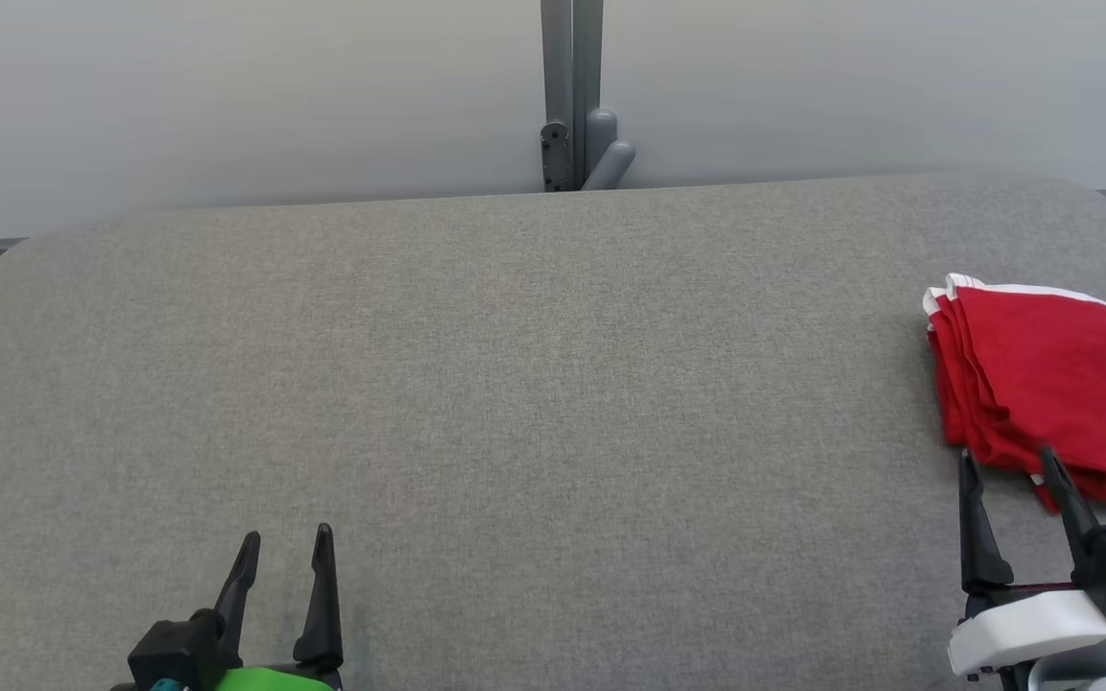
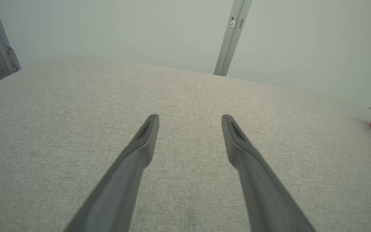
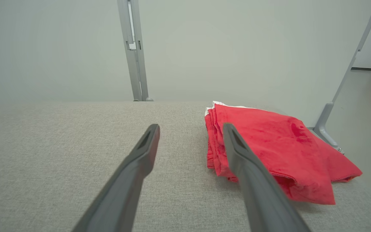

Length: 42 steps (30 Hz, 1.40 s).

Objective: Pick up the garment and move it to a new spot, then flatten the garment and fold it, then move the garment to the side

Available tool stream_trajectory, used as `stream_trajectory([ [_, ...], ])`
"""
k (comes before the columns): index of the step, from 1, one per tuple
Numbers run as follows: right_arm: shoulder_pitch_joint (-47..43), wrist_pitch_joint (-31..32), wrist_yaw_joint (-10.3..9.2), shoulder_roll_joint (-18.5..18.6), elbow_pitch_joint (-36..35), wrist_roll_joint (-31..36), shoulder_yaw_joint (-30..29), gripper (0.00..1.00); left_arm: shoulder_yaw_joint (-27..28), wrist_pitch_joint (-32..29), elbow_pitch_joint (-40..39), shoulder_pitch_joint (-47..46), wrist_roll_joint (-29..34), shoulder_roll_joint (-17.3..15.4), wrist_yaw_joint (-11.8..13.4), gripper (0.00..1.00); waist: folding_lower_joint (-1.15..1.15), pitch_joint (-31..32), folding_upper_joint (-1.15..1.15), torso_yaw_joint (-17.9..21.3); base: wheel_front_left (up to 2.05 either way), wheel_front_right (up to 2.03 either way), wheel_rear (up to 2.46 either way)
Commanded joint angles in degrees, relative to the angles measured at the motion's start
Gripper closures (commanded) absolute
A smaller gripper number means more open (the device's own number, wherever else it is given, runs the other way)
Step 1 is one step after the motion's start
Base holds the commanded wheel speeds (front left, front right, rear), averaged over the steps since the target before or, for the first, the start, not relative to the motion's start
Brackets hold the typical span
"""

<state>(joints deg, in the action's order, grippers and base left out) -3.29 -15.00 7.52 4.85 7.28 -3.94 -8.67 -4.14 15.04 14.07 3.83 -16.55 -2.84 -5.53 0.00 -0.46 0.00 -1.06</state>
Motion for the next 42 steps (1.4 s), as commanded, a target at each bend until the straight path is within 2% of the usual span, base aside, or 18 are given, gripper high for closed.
stream_trajectory([
  [1,-0.6,-0.2,-0.07,-0.4,-1.3,0.9,0.0,0.0,0.0,0.1,0.1,-0.1,0.6,-0.1,-0.3,0.0,0.0,0.1,0.0,-0.3,0.0,0.0,0.0],
  [13,-1.4,-0.2,-0.07,-1.9,-1.5,4.7,-1.6,0.0,0.8,0.1,0.1,-0.3,0.3,-0.1,-0.1,0.0,0.0,0.8,0.0,-1.5,0.0,0.0,0.0],
  [23,-1.0,-0.2,-0.07,-1.9,-0.5,2.4,-0.3,0.0,-0.6,0.1,-0.1,-1.1,0.5,-0.1,-0.1,0.0,0.0,0.7,0.0,-2.1,0.0,0.0,0.0],
  [42,-0.8,-0.2,-0.07,-1.9,0.4,1.9,1.1,0.0,0.0,0.1,-0.2,-0.3,0.8,-0.1,0.3,0.0,0.0,1.1,0.0,-2.0,0.0,0.0,0.0],
])
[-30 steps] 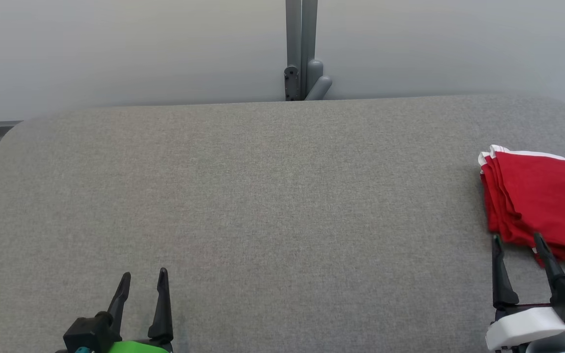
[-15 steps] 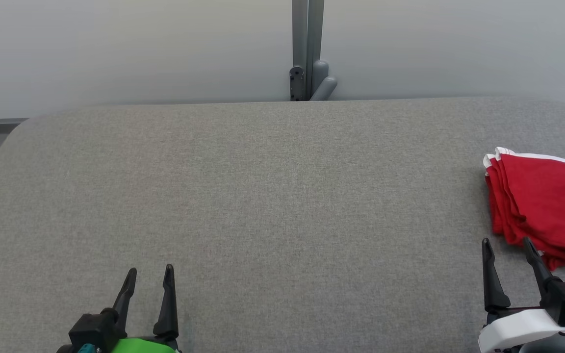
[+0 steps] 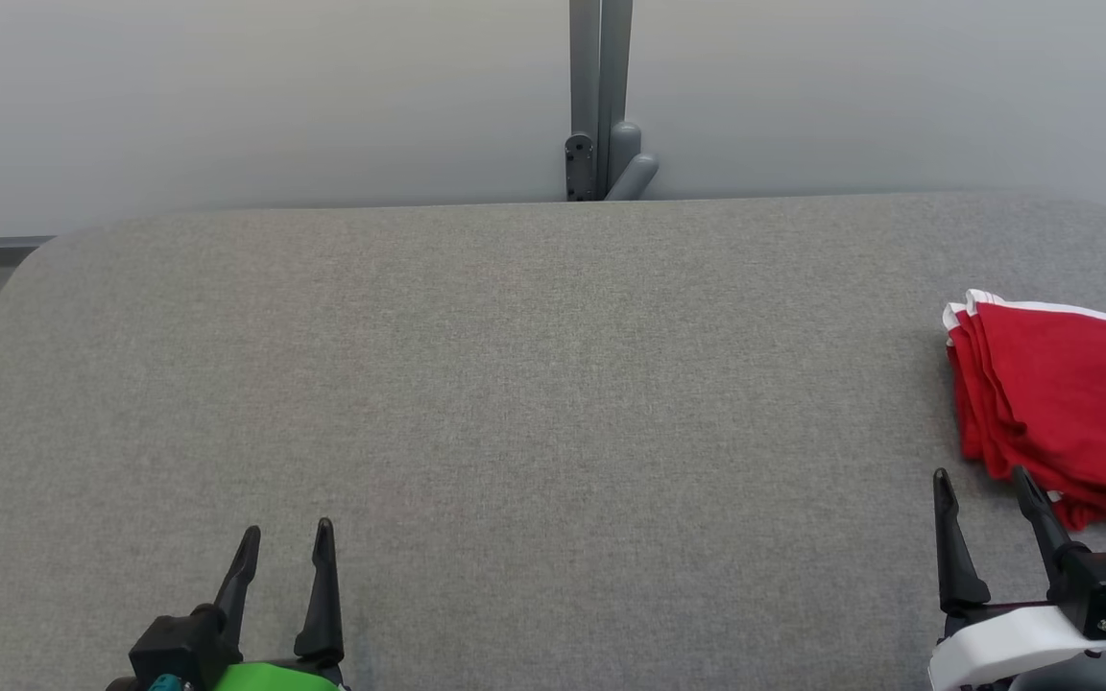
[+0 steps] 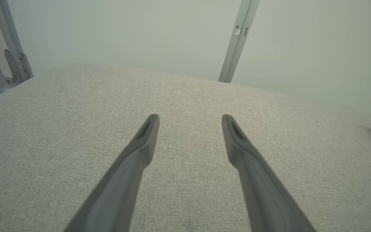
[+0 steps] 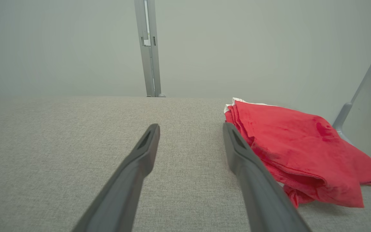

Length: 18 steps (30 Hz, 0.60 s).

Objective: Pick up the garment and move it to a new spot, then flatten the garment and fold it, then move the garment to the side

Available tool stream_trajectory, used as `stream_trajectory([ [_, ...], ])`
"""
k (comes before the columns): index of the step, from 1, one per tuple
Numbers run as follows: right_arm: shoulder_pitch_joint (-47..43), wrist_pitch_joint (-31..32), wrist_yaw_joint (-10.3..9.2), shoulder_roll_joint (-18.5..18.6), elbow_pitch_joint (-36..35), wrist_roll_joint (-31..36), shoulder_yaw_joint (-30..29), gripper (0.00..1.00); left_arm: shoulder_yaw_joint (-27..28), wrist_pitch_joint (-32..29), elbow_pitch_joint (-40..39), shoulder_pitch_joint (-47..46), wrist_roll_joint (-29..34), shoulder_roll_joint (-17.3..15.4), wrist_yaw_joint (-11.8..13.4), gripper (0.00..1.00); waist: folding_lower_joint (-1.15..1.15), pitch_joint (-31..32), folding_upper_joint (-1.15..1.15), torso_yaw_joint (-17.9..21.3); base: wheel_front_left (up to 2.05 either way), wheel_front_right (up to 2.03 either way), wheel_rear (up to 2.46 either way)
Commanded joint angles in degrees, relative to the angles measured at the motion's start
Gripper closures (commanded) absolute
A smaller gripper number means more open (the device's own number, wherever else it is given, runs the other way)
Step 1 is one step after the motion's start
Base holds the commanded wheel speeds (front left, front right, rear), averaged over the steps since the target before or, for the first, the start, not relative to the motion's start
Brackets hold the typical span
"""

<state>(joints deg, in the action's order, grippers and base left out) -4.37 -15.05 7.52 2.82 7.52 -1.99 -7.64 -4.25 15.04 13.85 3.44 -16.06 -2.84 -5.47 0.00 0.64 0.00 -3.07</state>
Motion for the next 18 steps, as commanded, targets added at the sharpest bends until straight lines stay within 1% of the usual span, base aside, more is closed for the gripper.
stream_trajectory([
  [1,0.3,-0.1,-0.07,0.2,0.1,-0.1,0.1,0.0,0.1,0.1,0.0,0.1,0.2,-0.1,0.2,0.0,0.0,0.0,0.0,0.1,0.0,0.0,0.0],
  [13,-0.1,-0.1,-0.07,0.2,-0.2,0.4,-0.4,0.0,-0.3,0.1,-0.1,0.2,-0.6,-0.1,0.5,0.0,0.0,0.1,0.0,-0.1,0.0,0.0,0.0],
  [18,-0.5,-0.1,-0.07,0.2,-1.4,2.1,0.7,0.0,-0.5,0.1,0.1,0.0,-0.6,-0.1,0.7,0.0,0.0,0.1,0.0,-0.4,0.0,0.0,0.0],
])
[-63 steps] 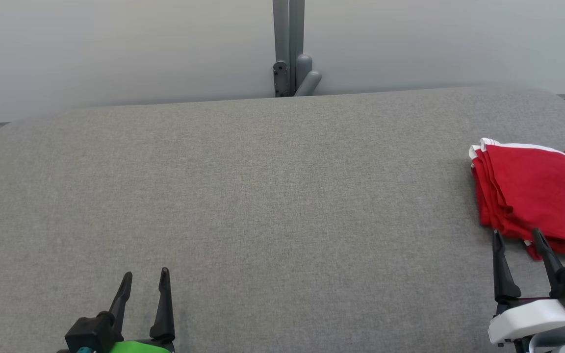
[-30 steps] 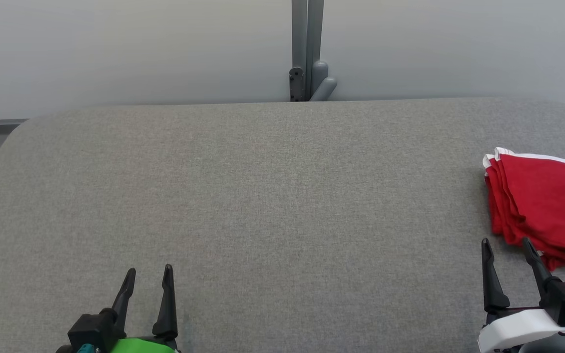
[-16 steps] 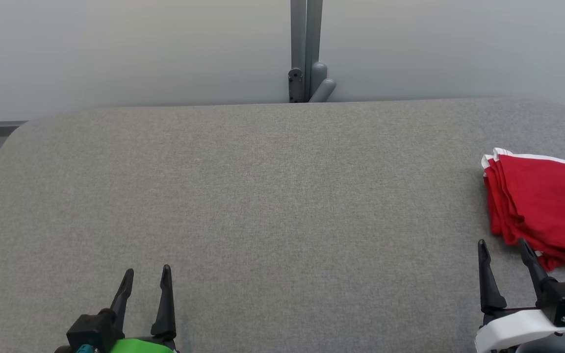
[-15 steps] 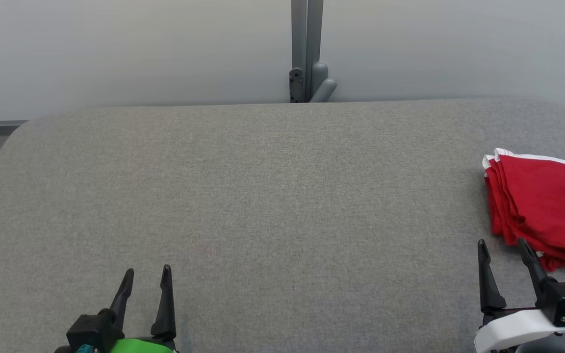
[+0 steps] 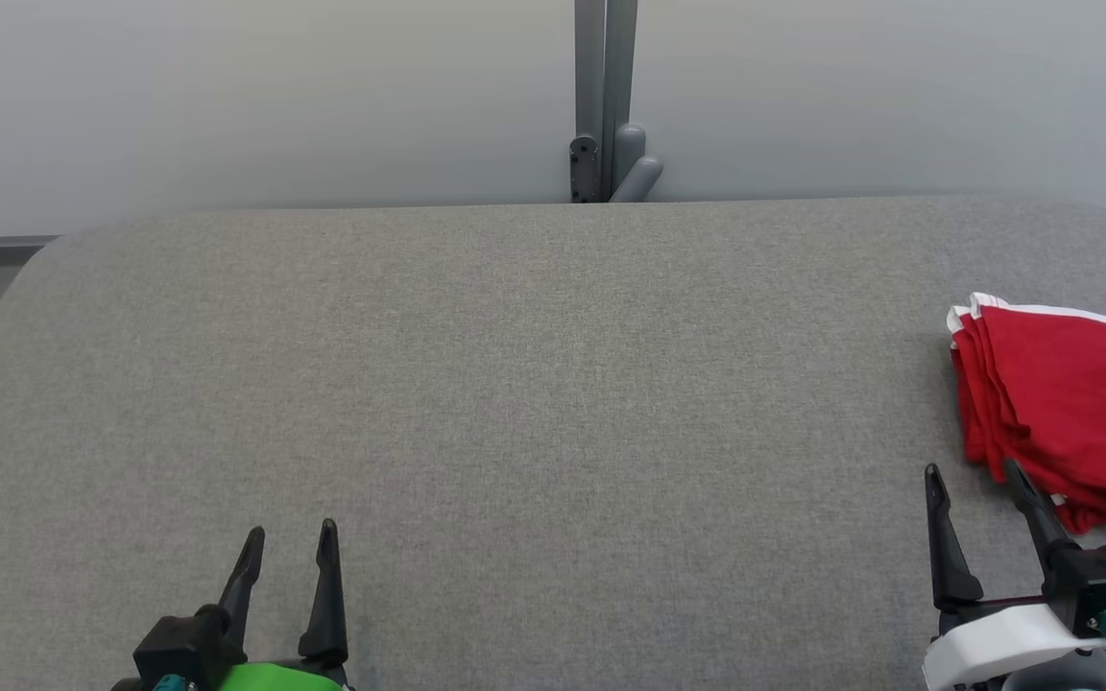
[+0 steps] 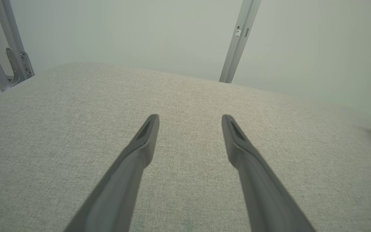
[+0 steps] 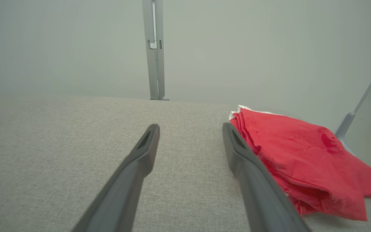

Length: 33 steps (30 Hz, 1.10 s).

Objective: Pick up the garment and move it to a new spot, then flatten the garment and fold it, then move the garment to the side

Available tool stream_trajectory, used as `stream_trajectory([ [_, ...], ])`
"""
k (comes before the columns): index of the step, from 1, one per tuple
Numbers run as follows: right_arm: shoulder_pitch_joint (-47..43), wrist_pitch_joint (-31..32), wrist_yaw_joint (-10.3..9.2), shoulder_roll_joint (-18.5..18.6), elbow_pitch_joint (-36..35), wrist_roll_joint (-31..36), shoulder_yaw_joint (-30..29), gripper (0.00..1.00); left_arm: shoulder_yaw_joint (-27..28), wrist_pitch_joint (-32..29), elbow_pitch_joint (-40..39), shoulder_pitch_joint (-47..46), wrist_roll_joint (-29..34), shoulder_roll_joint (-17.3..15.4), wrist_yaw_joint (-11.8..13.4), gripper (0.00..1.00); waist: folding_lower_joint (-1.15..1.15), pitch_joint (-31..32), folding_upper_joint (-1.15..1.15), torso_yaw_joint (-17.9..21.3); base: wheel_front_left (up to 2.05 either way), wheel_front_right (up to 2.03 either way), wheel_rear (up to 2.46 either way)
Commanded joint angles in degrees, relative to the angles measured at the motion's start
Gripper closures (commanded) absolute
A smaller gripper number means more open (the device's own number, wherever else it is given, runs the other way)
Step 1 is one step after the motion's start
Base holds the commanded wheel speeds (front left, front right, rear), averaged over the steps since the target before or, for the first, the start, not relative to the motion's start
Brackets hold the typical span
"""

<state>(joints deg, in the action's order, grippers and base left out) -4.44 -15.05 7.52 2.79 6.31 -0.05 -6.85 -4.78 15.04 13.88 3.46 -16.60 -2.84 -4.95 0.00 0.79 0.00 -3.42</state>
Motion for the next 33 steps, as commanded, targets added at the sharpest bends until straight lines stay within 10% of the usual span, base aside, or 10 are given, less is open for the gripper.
stream_trajectory([
  [1,-0.6,-0.1,-0.07,0.2,-0.3,0.2,0.0,0.0,0.0,0.1,0.1,0.0,0.0,-0.1,0.2,0.0,0.0,0.0,0.0,-0.1,0.0,0.0,0.0],
  [3,-0.7,-0.1,-0.07,0.2,-0.7,0.6,0.1,0.0,0.0,0.1,0.1,0.0,0.0,-0.1,0.1,0.0,0.0,-0.1,0.0,-0.1,0.0,0.0,0.0],
  [4,0.0,0.0,0.0,0.0,-0.6,0.4,0.1,1.0,-0.1,0.0,0.1,0.0,0.0,0.0,0.0,1.0,0.0,-0.1,0.0,-0.1,0.0,0.0,0.0],
  [33,3.1,6.4,0.0,-0.3,3.9,-26.0,0.0,1.0,2.7,-6.3,2.2,-2.4,-21.8,0.0,-0.8,1.0,0.0,-0.3,0.0,0.5,0.0,0.0,0.0],
])
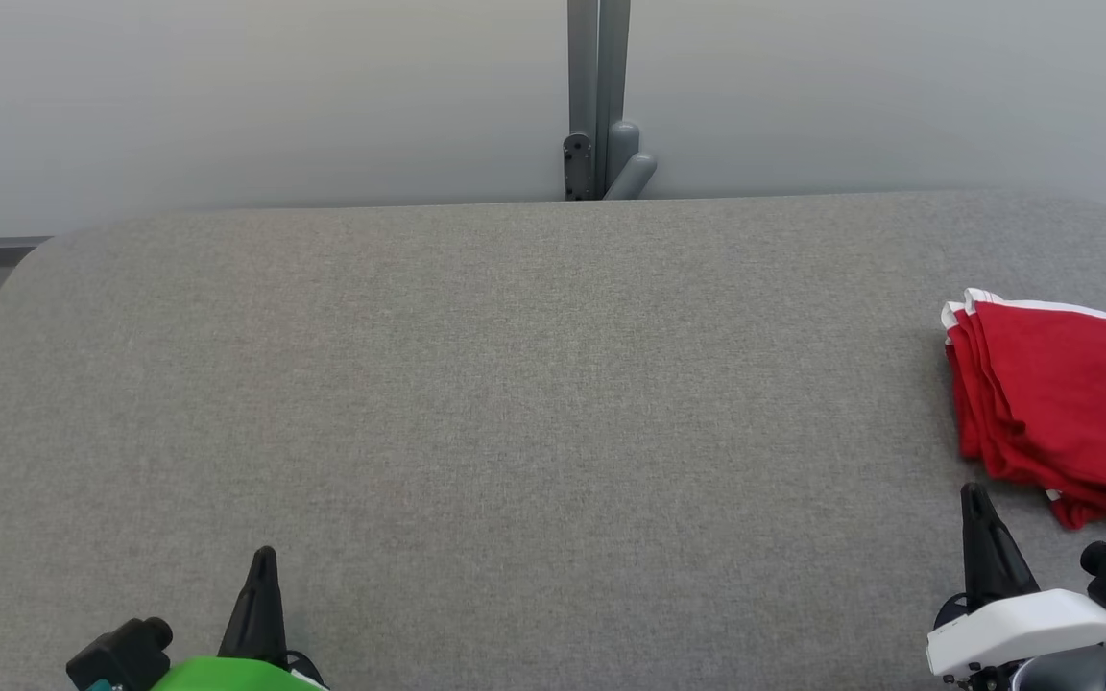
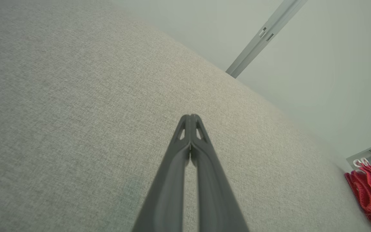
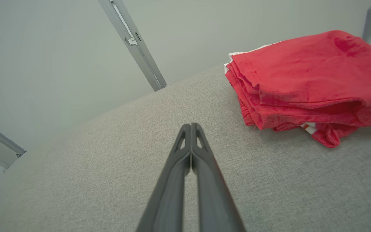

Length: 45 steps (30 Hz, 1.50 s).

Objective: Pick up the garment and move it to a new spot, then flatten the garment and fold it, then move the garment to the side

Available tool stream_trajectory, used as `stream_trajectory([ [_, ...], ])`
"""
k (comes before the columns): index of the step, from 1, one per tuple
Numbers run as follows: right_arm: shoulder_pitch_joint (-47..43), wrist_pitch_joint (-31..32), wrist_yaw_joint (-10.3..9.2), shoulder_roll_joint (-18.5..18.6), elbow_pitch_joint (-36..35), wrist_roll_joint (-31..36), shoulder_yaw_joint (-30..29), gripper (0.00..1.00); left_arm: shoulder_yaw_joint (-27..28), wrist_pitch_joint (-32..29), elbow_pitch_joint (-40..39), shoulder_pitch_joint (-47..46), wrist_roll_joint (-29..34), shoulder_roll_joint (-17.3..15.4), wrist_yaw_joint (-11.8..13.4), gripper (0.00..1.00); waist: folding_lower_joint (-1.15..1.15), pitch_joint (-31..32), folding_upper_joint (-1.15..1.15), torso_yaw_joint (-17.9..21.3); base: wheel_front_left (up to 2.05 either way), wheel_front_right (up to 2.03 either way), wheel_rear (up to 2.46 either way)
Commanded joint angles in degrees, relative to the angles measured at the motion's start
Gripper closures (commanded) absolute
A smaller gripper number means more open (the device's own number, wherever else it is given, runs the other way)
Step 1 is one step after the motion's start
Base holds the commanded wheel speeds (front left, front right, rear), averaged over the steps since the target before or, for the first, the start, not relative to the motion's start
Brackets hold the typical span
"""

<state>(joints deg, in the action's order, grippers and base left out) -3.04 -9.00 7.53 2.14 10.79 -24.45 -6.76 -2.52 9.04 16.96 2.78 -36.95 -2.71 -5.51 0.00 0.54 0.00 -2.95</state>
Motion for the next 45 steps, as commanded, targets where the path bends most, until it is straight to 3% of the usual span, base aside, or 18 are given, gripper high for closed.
stream_trajectory([
  [1,1.8,0.6,-0.01,0.3,-0.6,-2.7,-0.1,1.0,0.5,-0.5,-0.9,-1.9,-2.3,-0.1,-0.2,1.0,0.0,0.0,0.0,0.0,0.0,0.0,0.0],
  [25,4.4,5.6,-0.02,0.5,0.6,-24.1,-0.2,1.0,3.2,-5.4,-1.5,-4.6,-19.9,-0.1,-0.9,1.0,0.0,-0.2,0.0,0.7,0.0,0.0,0.0],
  [45,6.2,8.8,-0.02,0.6,1.4,-37.8,-0.3,1.0,4.9,-8.6,-1.8,-6.3,-30.9,-0.2,-1.2,1.0,0.0,-0.3,0.0,1.3,0.0,0.0,0.0],
])
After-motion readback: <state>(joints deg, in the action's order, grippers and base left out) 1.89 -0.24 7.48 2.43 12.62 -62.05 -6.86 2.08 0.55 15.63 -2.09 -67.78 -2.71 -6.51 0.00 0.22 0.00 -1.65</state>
